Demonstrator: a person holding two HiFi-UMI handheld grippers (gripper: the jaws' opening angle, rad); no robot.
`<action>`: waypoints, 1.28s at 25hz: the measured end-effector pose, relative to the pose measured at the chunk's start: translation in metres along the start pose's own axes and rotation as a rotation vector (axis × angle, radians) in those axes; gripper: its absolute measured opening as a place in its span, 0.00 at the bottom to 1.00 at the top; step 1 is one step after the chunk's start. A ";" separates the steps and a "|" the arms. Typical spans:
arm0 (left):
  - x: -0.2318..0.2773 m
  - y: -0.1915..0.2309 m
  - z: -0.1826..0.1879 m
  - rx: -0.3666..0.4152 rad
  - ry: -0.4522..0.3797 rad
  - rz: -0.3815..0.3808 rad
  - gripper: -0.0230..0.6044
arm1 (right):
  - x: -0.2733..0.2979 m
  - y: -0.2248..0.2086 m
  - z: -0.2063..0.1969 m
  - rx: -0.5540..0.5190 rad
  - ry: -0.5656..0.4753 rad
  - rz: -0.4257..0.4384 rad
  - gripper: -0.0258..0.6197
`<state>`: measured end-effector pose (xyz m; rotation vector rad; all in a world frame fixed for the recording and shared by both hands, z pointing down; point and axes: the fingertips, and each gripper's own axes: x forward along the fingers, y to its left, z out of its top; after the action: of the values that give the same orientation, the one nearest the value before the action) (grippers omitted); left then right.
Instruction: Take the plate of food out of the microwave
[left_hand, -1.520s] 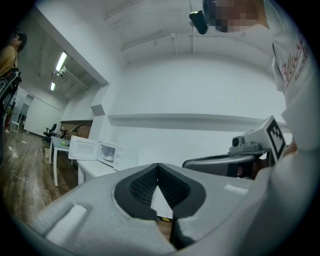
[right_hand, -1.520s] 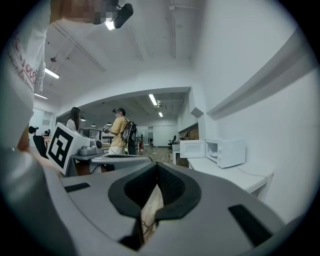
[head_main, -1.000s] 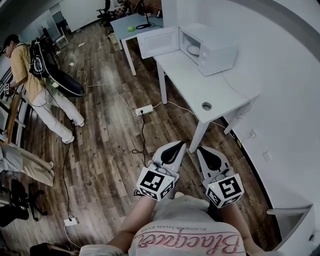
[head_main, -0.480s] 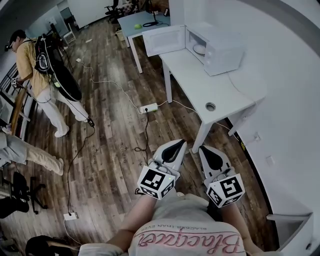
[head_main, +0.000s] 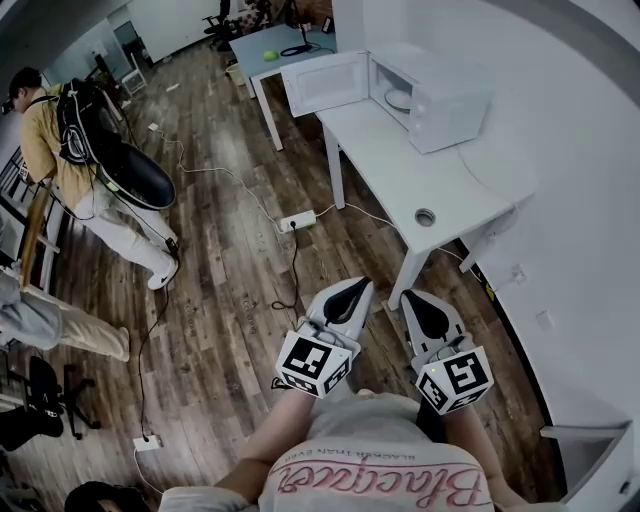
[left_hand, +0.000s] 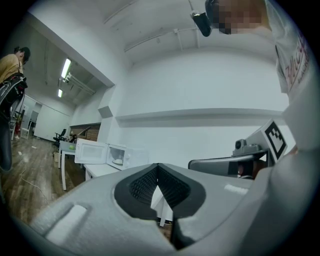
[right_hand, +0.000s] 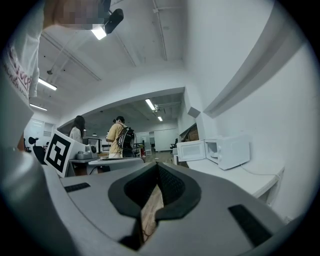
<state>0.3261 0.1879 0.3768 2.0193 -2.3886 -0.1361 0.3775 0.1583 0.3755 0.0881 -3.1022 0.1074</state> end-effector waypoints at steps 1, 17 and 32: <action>0.001 0.005 0.001 0.003 -0.002 -0.002 0.05 | 0.004 0.000 0.001 0.003 0.000 -0.005 0.06; 0.027 0.098 0.018 0.074 0.004 0.042 0.05 | 0.092 -0.002 0.011 0.011 -0.018 -0.040 0.06; 0.066 0.179 0.022 -0.012 0.020 -0.041 0.05 | 0.174 -0.012 0.017 -0.051 0.024 -0.094 0.06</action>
<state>0.1377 0.1534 0.3646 2.0556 -2.3295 -0.1300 0.2042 0.1359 0.3662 0.2285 -3.0680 0.0264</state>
